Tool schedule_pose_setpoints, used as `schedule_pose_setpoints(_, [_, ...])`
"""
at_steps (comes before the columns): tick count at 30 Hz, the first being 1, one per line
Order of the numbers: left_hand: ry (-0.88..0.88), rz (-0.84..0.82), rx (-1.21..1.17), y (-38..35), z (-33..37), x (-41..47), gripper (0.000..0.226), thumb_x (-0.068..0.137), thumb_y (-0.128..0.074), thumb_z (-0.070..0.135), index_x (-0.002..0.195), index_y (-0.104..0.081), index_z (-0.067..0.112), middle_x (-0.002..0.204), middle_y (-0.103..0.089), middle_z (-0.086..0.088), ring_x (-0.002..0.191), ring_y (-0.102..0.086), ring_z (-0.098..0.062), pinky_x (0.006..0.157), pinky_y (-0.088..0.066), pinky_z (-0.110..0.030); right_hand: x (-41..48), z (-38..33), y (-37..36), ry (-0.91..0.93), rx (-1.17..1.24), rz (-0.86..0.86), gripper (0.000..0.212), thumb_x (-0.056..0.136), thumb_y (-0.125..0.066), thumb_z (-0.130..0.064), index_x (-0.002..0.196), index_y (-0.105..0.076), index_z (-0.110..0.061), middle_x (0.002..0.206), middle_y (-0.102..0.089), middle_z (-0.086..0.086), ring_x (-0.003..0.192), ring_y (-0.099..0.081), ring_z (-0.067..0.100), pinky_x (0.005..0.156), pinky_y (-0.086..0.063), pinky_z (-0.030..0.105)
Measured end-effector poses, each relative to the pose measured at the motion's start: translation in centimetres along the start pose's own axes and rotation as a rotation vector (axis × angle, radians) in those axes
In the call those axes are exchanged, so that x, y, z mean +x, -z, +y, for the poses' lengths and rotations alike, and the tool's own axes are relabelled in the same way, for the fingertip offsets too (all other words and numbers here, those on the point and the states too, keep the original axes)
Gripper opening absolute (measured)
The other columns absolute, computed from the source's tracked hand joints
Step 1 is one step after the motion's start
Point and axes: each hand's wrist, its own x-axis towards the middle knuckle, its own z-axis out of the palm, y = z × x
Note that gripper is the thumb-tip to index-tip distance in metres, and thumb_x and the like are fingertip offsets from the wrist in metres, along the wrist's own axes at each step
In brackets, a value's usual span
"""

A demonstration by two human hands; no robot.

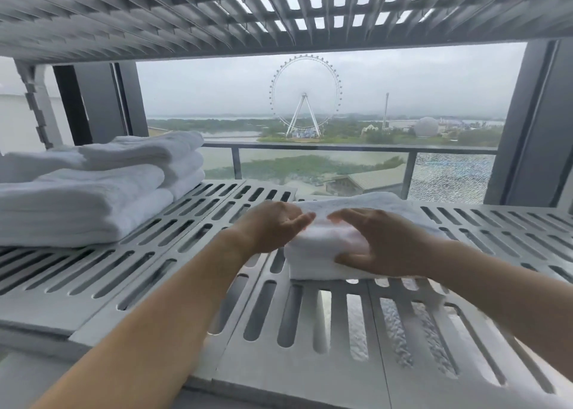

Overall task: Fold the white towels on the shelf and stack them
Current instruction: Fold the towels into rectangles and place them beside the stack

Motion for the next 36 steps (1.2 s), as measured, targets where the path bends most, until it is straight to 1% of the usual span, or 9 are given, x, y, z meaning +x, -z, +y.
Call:
schedule_pose_setpoints(5, [-0.103, 0.008, 0.130, -1.3, 6.0, 0.1, 0.043, 0.080, -0.051, 0.062, 0.110, -0.057, 0.032, 0.123, -0.054, 0.005, 0.113, -0.048, -0.015, 0.096, -0.040, -0.039, -4.2, 4.1, 2.0, 0.040, -0.023, 0.068, 0.062, 0.075, -0.069, -0.047, 0.126, -0.050, -0.018, 0.123, -0.059, 0.000, 0.107, -0.058, 0.018, 0.086, -0.041, 0.024])
schedule_pose_setpoints(8, [-0.170, 0.069, 0.195, -3.4, 10.2, 1.0, 0.046, 0.077, -0.060, 0.054, 0.116, -0.052, 0.029, 0.118, -0.055, 0.006, 0.107, -0.052, -0.016, 0.090, -0.046, -0.038, -5.5, 5.7, 1.7, 0.037, 0.049, 0.165, 0.057, 0.075, -0.071, -0.040, 0.121, -0.052, -0.012, 0.119, -0.061, 0.005, 0.102, -0.061, 0.024, 0.083, -0.046, 0.029])
schedule_pose_setpoints(12, [-0.061, 0.151, 0.291, -5.8, 12.9, 2.6, 0.045, 0.077, -0.062, 0.043, 0.112, -0.043, 0.020, 0.113, -0.053, 0.002, 0.100, -0.055, -0.021, 0.078, -0.048, -0.036, -7.0, 7.1, 0.5, 0.000, 0.116, 0.260, 0.056, 0.074, -0.074, -0.036, 0.119, -0.051, -0.010, 0.117, -0.060, 0.009, 0.097, -0.061, 0.027, 0.079, -0.045, 0.028])
schedule_pose_setpoints(16, [0.000, 0.242, 0.269, -8.0, 13.6, 3.0, 0.047, 0.076, -0.064, 0.035, 0.112, -0.038, 0.019, 0.110, -0.052, 0.000, 0.089, -0.054, -0.019, 0.063, -0.037, -0.030, -8.3, 9.0, -0.1, -0.055, 0.212, 0.286, 0.056, 0.075, -0.074, -0.029, 0.121, -0.050, -0.007, 0.121, -0.058, 0.011, 0.102, -0.059, 0.028, 0.084, -0.041, 0.027])
schedule_pose_setpoints(21, [0.061, 0.206, 0.269, -8.7, 14.3, 3.7, 0.055, 0.077, -0.065, 0.039, 0.123, -0.042, 0.020, 0.120, -0.050, 0.001, 0.098, -0.056, -0.020, 0.069, -0.037, -0.026, -8.5, 10.0, -0.6, -0.160, 0.324, 0.298, 0.042, 0.080, -0.066, -0.017, 0.118, -0.051, -0.007, 0.115, -0.060, 0.011, 0.096, -0.058, 0.025, 0.076, -0.038, 0.023])
schedule_pose_setpoints(26, [0.145, 0.232, 0.233, -9.3, 16.4, 4.8, 0.046, 0.080, -0.059, 0.048, 0.117, -0.049, 0.024, 0.118, -0.054, 0.003, 0.100, -0.056, -0.021, 0.072, -0.040, -0.029, -8.8, 11.0, -0.5, -0.197, 0.322, 0.285, 0.034, 0.075, -0.053, -0.005, 0.108, -0.048, -0.010, 0.102, -0.058, 0.010, 0.080, -0.051, 0.021, 0.067, -0.034, 0.025])
schedule_pose_setpoints(29, [0.127, 0.317, 0.335, -11.2, 17.9, 4.7, 0.042, 0.084, -0.051, 0.047, 0.119, -0.049, 0.023, 0.114, -0.056, 0.001, 0.093, -0.059, -0.023, 0.071, -0.043, -0.032, -9.8, 12.0, -0.6, -0.192, 0.315, 0.318, 0.034, 0.075, -0.054, -0.006, 0.108, -0.048, -0.009, 0.104, -0.057, 0.011, 0.088, -0.055, 0.029, 0.067, -0.038, 0.029])
schedule_pose_setpoints(33, [0.108, 0.400, 0.399, -11.6, 18.1, 4.5, 0.042, 0.077, -0.052, 0.032, 0.118, -0.052, 0.022, 0.110, -0.057, -0.001, 0.093, -0.058, -0.025, 0.069, -0.044, -0.033, -9.9, 12.1, -0.6, -0.197, 0.341, 0.320, 0.036, 0.079, -0.059, -0.020, 0.113, -0.048, -0.013, 0.110, -0.055, 0.007, 0.097, -0.054, 0.026, 0.077, -0.047, 0.037])
schedule_pose_setpoints(36, [0.109, 0.410, 0.410, -11.4, 17.9, 4.3, 0.046, 0.072, -0.054, 0.027, 0.118, -0.052, 0.022, 0.111, -0.057, -0.001, 0.096, -0.057, -0.025, 0.071, -0.044, -0.033, -9.8, 12.1, -0.5, -0.159, 0.336, 0.320, 0.037, 0.078, -0.064, -0.026, 0.109, -0.051, -0.011, 0.108, -0.057, 0.007, 0.097, -0.055, 0.027, 0.074, -0.048, 0.040])
